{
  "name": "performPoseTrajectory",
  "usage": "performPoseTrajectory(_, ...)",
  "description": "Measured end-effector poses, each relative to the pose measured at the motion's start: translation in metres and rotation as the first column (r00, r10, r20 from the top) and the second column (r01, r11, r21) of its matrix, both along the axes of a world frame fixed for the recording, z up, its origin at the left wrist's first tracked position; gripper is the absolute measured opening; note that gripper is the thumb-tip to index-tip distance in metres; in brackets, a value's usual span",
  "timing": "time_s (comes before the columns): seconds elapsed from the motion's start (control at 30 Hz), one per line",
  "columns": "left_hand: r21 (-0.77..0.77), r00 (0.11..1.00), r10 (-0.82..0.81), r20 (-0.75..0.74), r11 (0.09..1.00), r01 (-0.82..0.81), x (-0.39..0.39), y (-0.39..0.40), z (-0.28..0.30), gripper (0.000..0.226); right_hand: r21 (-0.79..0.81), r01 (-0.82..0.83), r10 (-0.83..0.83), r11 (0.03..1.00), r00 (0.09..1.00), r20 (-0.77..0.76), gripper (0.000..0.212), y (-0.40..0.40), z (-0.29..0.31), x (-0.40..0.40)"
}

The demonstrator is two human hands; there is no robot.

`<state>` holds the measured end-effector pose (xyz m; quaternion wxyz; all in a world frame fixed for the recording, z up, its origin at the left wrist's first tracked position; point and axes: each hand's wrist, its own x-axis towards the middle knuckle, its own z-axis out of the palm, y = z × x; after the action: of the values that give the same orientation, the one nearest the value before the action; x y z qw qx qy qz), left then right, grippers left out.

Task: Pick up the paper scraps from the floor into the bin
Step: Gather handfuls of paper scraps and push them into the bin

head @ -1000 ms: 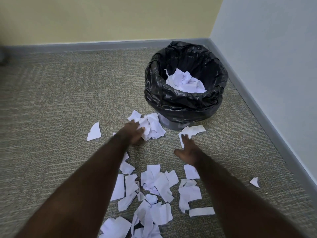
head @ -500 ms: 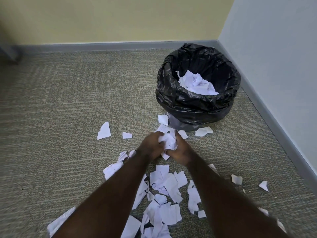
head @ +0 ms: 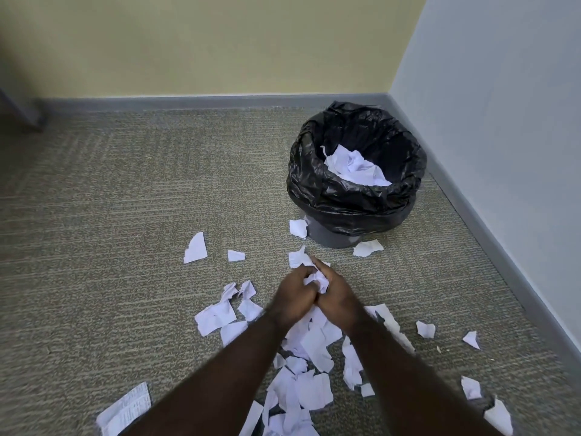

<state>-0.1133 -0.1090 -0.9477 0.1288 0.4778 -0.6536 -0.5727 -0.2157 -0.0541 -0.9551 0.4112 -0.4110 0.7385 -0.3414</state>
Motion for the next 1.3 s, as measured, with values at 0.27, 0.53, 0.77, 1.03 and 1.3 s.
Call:
performPoseTrajectory(0.27,-0.156,0.979,0.067,-0.193,0.983,-0.098,0.002,0.015,0.075,0.025,-0.209,0.053,-0.053,0.977,0.999,0.001,0.058,0.010,0.080,0.008)
performPoseTrajectory(0.53,-0.298,0.918,0.008,-0.398,0.945,-0.137,-0.003,0.009,0.176,0.017,-0.457,0.057,-0.072,0.887,0.997,-0.016,0.061,0.002,0.180,0.000)
performPoseTrajectory(0.77,-0.392,0.871,-0.057,-0.487,0.906,-0.160,-0.035,-0.019,0.237,0.028,-0.567,0.097,-0.167,0.818,0.983,-0.073,0.062,-0.022,0.246,-0.023)
performPoseTrajectory(1.03,-0.314,0.939,-0.128,-0.320,0.949,0.023,-0.095,-0.081,0.205,0.013,-0.395,0.064,-0.192,0.916,0.937,-0.293,0.063,-0.092,0.195,-0.096)
performPoseTrajectory(1.3,-0.122,0.980,-0.064,-0.189,0.992,0.042,-0.094,-0.115,0.196,0.028,-0.074,0.041,-0.065,0.996,0.929,-0.364,0.073,-0.109,0.194,-0.107)
